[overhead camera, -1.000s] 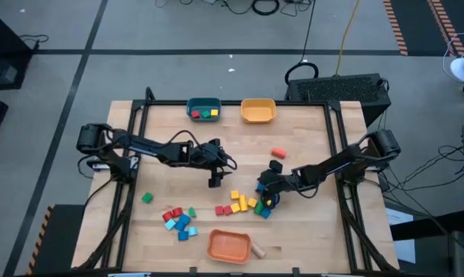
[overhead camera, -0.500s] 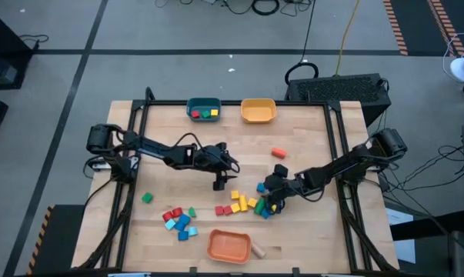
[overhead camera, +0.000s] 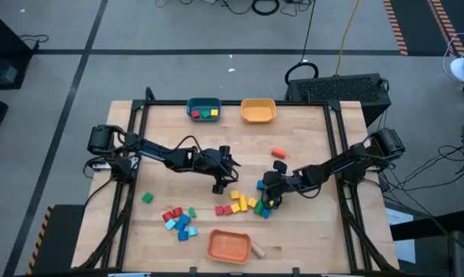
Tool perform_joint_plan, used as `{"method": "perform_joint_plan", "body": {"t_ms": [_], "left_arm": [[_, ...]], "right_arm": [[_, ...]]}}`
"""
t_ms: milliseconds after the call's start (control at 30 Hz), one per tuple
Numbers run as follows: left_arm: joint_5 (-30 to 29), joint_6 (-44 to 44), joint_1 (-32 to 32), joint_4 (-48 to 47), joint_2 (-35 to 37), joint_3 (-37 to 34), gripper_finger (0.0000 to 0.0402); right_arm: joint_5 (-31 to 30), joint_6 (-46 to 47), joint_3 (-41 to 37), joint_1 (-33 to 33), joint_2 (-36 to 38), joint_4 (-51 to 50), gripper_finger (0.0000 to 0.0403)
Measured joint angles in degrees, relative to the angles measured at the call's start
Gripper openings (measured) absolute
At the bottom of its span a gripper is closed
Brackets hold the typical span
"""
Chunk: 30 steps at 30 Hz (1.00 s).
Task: Sort blocks by size
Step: Put the blue square block into the blue bin
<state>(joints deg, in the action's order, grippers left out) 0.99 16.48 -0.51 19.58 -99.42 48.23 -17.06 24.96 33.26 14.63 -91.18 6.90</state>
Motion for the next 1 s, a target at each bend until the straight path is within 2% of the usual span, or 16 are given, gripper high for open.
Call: {"method": "perform_joint_plan", "body": {"t_ms": [67,200,300,567,1000], "left_arm": [[0.0,-2.2,0.0,1.2,0.0,0.0,0.0283],[0.0,-3.9,0.0,3.2,-0.5,0.0,0.0283],[0.5,-4.0,0.0,3.5,-0.5,0.0,0.0283],[1.7,-4.1,-0.4,4.6,-0.5,0.0,0.0283],[2.3,-3.9,-0.4,7.8,-0.5,0.0,0.0283]], "right_arm": [[-0.9,-1.5,0.0,0.0,0.0,1.8,0.0110],[-1.4,-5.2,0.0,0.0,0.0,7.2,0.0110],[-4.0,-8.2,0.0,0.0,0.0,10.8,0.0110],[-8.5,-11.3,0.0,0.0,0.0,15.2,0.0112],[-8.5,-19.4,0.0,-0.4,0.0,24.2,0.0116]]}}
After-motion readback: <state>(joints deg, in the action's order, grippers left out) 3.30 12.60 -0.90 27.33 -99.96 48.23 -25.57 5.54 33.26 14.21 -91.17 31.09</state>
